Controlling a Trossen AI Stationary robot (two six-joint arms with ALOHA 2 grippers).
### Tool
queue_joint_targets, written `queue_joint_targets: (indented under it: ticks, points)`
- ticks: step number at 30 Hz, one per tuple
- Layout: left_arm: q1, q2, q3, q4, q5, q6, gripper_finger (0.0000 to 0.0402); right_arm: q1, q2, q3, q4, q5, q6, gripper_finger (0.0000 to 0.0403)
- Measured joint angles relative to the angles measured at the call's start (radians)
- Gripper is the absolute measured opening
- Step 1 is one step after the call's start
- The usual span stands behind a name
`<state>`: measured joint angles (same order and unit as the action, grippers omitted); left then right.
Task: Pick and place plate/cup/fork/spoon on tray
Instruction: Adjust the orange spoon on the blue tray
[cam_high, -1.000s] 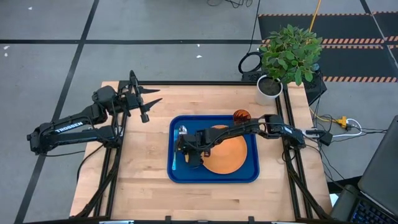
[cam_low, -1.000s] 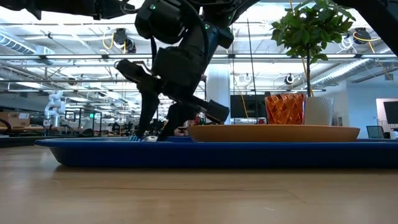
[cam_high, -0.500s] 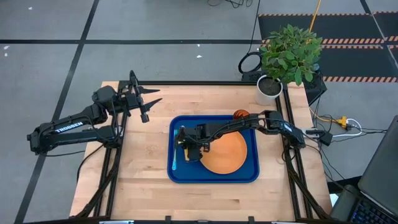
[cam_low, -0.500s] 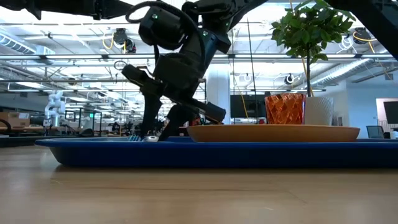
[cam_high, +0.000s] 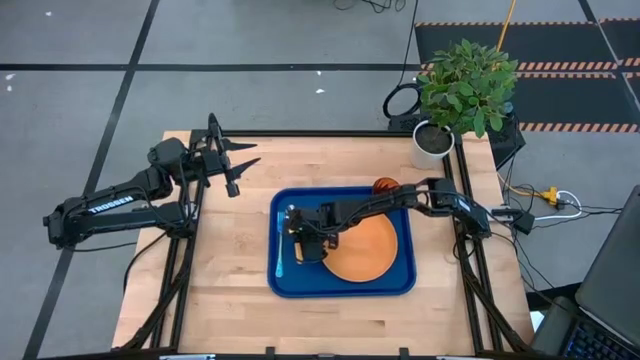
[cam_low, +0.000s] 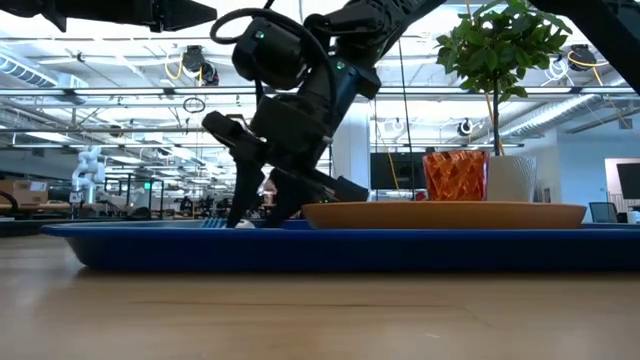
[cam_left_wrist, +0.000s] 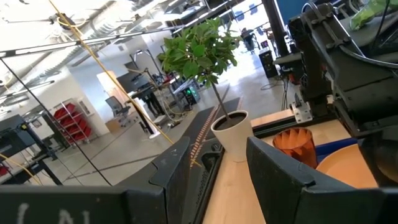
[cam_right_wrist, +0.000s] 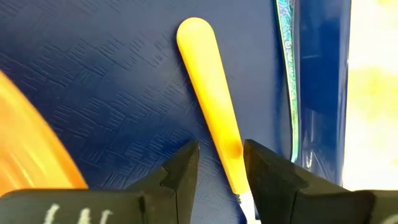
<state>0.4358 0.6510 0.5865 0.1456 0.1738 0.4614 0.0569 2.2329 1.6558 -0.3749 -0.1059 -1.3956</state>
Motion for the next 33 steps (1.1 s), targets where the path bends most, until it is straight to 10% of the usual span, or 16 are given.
queue_joint_targets:
  ticks: [20,33]
  points:
    - [0.000,0.000,0.000,0.000,0.000,-0.006,0.0161,0.010,-0.002,-0.003,0.057,0.000,0.101,0.0007]
    - [0.000,0.002,0.000,-0.020,-0.001,-0.026,0.0161,0.011,-0.068,-0.006,0.057,0.135,0.230,0.0002]
